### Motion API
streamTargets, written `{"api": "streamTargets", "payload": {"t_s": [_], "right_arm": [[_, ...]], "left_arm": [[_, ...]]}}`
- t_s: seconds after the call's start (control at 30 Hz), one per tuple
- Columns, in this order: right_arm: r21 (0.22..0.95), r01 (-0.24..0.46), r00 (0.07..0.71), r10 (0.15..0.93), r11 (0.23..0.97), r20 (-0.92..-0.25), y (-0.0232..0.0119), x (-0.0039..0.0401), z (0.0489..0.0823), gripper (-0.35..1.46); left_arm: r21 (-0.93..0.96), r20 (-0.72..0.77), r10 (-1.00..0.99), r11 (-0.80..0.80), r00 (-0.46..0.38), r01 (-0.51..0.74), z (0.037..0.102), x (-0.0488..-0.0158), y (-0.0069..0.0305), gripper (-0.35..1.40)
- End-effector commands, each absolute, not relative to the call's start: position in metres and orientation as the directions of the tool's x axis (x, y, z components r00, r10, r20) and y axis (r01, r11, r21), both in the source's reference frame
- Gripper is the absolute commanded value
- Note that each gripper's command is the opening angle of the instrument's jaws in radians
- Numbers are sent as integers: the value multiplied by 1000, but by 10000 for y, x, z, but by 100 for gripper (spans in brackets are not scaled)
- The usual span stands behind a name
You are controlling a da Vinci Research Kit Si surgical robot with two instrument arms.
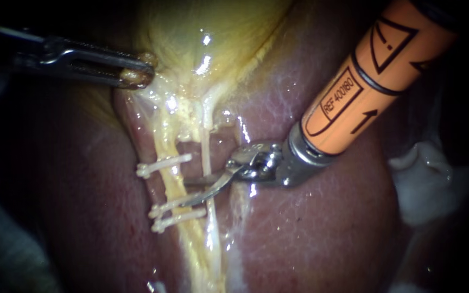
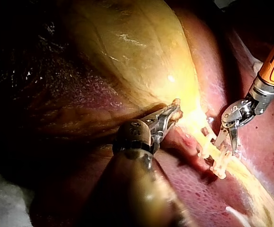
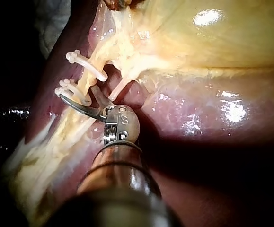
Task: Go to the cutting position left tube
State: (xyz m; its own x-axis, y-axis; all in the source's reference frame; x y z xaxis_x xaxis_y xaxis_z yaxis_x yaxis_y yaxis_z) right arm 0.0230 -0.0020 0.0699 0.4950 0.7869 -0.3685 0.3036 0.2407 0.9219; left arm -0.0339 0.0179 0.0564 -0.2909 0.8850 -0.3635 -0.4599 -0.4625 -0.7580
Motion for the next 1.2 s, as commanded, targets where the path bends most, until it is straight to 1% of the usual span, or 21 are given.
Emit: {"api": "streamTargets", "payload": {"t_s": [0.03,0.3,0.5,0.67,0.77,1.0,1.07,1.2], "right_arm": [[921,310,489,791,237,-368,-19,233,697,143],[913,347,448,817,215,-363,-18,248,687,143],[910,358,437,824,209,-361,-21,262,680,143],[906,369,422,832,206,-360,-27,283,676,143],[909,364,422,834,204,-356,-32,293,673,143],[880,383,369,827,281,-424,-34,304,664,143],[869,389,354,821,306,-448,-32,303,661,140],[855,401,338,814,330,-473,-27,300,650,140]], "left_arm": [[-758,-363,885,-462,-291,-460,564,-339,180,-35],[-758,-363,885,-462,-291,-460,564,-340,180,-35],[-758,-363,885,-462,-291,-460,564,-340,180,-35],[-758,-363,885,-462,-291,-460,564,-340,180,-35],[-758,-363,885,-462,-291,-460,564,-340,180,-35],[-758,-363,885,-462,-291,-460,564,-340,180,-35],[-758,-363,885,-462,-291,-460,564,-340,180,-35],[-758,-363,885,-463,-291,-460,564,-339,179,-35]]}}
